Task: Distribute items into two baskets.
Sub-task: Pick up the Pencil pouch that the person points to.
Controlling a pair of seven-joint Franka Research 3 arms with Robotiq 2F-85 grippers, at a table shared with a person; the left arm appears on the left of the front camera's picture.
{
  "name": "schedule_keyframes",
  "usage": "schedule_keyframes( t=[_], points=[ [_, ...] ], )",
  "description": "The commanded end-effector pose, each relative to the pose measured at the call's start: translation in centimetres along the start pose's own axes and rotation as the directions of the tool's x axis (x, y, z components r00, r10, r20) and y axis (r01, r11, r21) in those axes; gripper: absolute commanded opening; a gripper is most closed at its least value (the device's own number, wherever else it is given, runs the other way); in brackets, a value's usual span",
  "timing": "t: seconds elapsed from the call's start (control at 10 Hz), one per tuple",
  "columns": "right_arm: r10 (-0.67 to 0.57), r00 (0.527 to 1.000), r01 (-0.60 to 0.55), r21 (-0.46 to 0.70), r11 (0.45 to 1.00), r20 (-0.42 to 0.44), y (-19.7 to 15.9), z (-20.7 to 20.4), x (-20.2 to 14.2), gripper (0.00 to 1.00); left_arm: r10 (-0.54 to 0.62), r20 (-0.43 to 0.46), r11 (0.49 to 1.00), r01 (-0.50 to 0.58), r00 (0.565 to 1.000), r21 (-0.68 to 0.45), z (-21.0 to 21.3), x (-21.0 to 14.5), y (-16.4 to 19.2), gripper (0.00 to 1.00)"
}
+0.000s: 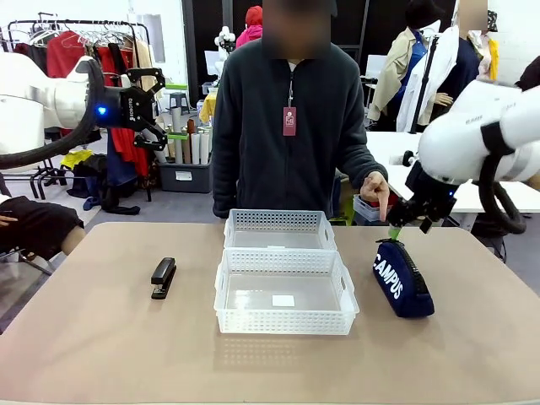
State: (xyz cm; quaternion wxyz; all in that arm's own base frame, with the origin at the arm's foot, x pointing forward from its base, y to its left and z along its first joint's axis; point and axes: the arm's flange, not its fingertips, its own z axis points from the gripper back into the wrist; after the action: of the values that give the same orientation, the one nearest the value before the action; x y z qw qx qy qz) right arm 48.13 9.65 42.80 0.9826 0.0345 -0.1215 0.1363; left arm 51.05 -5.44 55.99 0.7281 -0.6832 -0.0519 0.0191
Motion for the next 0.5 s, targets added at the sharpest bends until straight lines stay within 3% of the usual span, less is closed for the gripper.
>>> schedule_keyframes(
  t=[0.0, 0.4],
  points=[
    [-0.060, 0.998, 0.059, -0.093, 0.994, -0.003, 0.7, -1.9, -0.4, 1.00, -0.003, 0.000, 1.000, 0.003, 1.000, 0.006, 0.1, -0.2, 0.0, 1.00],
    [-0.126, 0.986, 0.119, -0.070, 0.990, -0.108, 0.4, -5.3, -0.7, 1.00, -0.003, 0.000, 1.000, 0.003, 1.000, 0.006, 0.1, -0.2, 0.0, 1.00]
  ],
)
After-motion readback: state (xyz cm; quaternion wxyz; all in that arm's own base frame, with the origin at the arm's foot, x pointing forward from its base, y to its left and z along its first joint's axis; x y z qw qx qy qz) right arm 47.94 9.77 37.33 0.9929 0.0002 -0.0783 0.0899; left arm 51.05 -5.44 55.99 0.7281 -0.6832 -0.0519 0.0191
